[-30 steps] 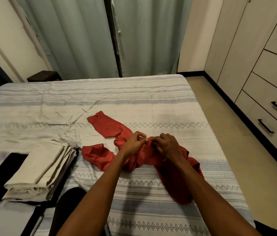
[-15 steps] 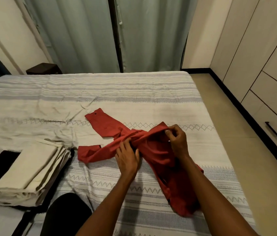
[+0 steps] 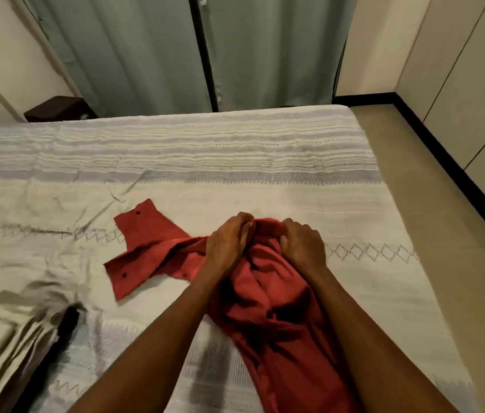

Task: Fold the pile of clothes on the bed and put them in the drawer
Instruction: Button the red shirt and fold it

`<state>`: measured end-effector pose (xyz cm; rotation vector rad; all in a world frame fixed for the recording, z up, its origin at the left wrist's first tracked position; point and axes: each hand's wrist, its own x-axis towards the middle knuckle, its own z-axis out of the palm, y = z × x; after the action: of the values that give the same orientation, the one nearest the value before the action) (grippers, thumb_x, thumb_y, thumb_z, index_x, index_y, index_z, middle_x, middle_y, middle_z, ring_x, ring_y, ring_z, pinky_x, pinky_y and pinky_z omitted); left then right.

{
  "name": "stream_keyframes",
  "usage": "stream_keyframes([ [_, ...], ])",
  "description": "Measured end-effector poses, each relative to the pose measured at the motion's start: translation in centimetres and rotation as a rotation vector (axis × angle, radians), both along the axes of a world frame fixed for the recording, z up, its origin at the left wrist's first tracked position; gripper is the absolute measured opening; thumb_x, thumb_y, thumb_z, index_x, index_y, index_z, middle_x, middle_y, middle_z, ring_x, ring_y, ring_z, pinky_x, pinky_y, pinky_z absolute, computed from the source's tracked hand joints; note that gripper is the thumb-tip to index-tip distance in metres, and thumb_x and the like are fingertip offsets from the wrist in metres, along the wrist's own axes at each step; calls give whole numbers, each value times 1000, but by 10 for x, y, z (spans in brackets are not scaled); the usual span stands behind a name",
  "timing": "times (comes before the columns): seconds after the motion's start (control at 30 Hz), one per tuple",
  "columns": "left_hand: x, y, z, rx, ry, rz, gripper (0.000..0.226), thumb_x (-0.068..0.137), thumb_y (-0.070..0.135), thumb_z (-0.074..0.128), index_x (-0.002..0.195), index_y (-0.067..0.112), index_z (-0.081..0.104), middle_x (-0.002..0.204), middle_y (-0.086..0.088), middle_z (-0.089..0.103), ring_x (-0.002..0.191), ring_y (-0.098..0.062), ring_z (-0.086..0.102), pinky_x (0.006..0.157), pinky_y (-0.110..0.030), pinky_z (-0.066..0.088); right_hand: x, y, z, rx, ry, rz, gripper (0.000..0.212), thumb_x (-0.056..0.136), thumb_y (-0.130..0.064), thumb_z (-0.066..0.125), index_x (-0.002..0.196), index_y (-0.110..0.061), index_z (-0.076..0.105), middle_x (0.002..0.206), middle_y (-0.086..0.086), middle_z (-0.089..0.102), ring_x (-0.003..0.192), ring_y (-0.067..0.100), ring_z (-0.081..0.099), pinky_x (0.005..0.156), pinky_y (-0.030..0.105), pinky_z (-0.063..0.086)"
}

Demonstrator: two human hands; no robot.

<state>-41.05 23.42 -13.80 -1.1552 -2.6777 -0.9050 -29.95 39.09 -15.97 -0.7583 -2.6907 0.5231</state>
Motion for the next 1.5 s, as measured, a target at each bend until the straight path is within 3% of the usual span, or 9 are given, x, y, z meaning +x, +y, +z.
stream_keyframes([
  [0.17,-21,62,-32,-306,81,-51,28,99,41,49,118,20,54,116,-3,62,106,-27,58,75,-38,46,-27,87,-28,32,4,-133,26,97,-28,49,119,-19,60,105,9,61,88,37,62,71,42,48],
  [0.3,-20,126,-54,-252,164,-57,31,96,38,43,104,16,63,98,-6,63,87,-32,60,63,-38,45,-20,139,-62,133,-59,-201,26,93,-25,48,115,-19,62,103,10,60,89,34,56,75,43,42],
  [0.4,-11,148,-82,-296,116,159,31,94,42,44,100,19,63,96,-8,60,87,-32,57,69,-40,46,-19,141,-77,103,-64,-176,39,92,-35,50,130,-26,59,132,6,57,119,32,54,96,47,38],
  [0.47,-8,151,-99,-326,107,241,28,93,41,44,104,20,60,101,-9,59,89,-32,56,74,-41,44,-24,143,-81,88,-101,-132,50,97,-38,46,146,-25,49,154,8,43,143,31,38,116,50,25],
  [0.57,-10,152,-113,-317,86,281,25,92,39,44,109,23,52,103,-9,59,92,-30,51,77,-42,37,-24,146,-87,84,-153,-92,58,101,-39,40,156,-22,33,166,9,22,154,30,17,123,55,10],
  [0.67,-10,157,-124,-306,76,307,23,90,37,45,110,25,49,102,-10,60,93,-27,46,78,-40,32,-24,148,-91,68,-179,-96,59,102,-35,39,159,-23,27,168,6,13,155,29,9,123,55,10],
  [0.83,-15,160,-137,-338,64,343,24,89,36,44,110,23,47,100,-14,64,94,-25,43,78,-41,43,-28,151,-93,38,-178,-82,60,102,-30,35,160,-27,22,168,2,12,155,27,9,123,55,11],
  [1.1,-17,159,-133,-357,110,321,24,90,35,46,110,22,49,97,-13,62,92,-25,42,78,-39,30,-29,151,-91,50,-142,-102,63,99,-25,41,159,-27,23,168,1,14,155,26,11,122,55,14],
  [1.5,-17,157,-134,-254,90,280,24,93,35,45,113,23,48,102,-11,60,95,-25,44,77,-38,29,-26,145,-99,135,-148,-132,57,103,-27,35,159,-25,26,168,3,14,155,28,10,123,55,7],
])
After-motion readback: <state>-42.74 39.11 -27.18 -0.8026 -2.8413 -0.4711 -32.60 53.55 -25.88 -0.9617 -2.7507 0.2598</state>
